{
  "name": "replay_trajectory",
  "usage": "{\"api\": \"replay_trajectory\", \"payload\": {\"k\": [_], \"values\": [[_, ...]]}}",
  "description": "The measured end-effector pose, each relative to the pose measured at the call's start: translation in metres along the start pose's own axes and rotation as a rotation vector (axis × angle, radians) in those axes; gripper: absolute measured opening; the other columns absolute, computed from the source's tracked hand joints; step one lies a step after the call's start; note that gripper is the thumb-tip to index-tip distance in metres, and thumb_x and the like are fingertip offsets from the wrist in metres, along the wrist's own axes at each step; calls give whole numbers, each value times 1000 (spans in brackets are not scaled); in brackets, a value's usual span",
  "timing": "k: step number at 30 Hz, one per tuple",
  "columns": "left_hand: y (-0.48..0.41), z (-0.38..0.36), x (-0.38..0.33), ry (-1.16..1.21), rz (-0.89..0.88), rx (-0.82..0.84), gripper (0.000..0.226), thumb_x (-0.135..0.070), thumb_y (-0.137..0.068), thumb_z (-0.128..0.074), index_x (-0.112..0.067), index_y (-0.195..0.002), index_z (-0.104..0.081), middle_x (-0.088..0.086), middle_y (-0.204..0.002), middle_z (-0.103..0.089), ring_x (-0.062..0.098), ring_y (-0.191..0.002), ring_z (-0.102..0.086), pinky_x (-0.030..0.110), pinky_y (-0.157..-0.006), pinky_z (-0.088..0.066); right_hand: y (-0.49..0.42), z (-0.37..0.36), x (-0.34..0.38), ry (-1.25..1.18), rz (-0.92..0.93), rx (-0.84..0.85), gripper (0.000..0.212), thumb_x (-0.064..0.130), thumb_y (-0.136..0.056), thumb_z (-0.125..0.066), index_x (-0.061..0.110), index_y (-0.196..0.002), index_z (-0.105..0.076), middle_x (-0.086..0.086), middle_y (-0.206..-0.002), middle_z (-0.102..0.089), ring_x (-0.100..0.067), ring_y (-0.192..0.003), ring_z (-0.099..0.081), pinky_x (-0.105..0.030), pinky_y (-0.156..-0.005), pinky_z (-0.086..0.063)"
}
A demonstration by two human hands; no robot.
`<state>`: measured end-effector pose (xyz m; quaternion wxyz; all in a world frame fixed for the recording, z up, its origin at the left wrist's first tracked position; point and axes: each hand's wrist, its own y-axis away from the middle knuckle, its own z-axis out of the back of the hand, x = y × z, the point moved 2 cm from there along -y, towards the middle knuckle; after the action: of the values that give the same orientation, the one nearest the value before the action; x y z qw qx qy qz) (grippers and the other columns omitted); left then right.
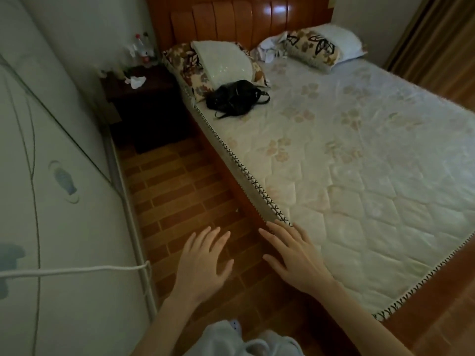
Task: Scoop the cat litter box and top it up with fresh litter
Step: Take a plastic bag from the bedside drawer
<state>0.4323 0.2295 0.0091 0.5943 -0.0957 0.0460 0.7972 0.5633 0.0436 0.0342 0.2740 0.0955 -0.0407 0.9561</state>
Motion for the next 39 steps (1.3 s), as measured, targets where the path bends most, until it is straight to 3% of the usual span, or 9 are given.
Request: {"api": "replay_trajectory", "payload": {"k": [12, 27, 31, 35, 39], "values": [[-52, -14, 62, -28, 269, 68, 58, -60, -84, -36, -29, -131, -50, -5, -130, -57, 16, -123, -50, 39, -104, -29, -129, -42, -21, 2, 200, 129, 53, 53, -92, -34, 32, -140, -31, 6, -143, -41, -16, -135, -32, -41, -110, -13], [-258, 25, 132, -37, 441, -94, 57, -56, -87, -36, -27, -135, -46, 0, -134, -53, 20, -127, -46, 40, -107, -25, -382, -2, -81, 8, 473, 65, 51, 49, -90, -38, 27, -136, -38, 1, -139, -46, -20, -132, -37, -41, -109, -18], [-285, 21, 148, 6, 498, -98, 57, -56, -86, -35, -27, -135, -46, -1, -134, -53, 19, -127, -46, 40, -106, -28, -426, -10, -78, -29, 469, 72, 51, 48, -90, -39, 28, -137, -36, 3, -140, -44, -18, -134, -34, -45, -111, -26], [-306, 19, 178, 36, 515, -92, 58, -54, -84, -36, -25, -132, -50, 1, -132, -55, 21, -124, -49, 45, -104, -37, -466, -33, -72, -36, 494, 126, 52, 48, -90, -37, 28, -137, -36, 3, -140, -45, -18, -133, -35, -41, -111, -20], [-326, 16, 225, 43, 539, -70, 58, -54, -84, -37, -24, -132, -50, 1, -131, -56, 21, -124, -49, 45, -103, -38, -515, -53, -61, -10, 493, 148, 52, 49, -88, -38, 29, -136, -37, 3, -138, -47, -17, -131, -39, -43, -109, -28]]}}
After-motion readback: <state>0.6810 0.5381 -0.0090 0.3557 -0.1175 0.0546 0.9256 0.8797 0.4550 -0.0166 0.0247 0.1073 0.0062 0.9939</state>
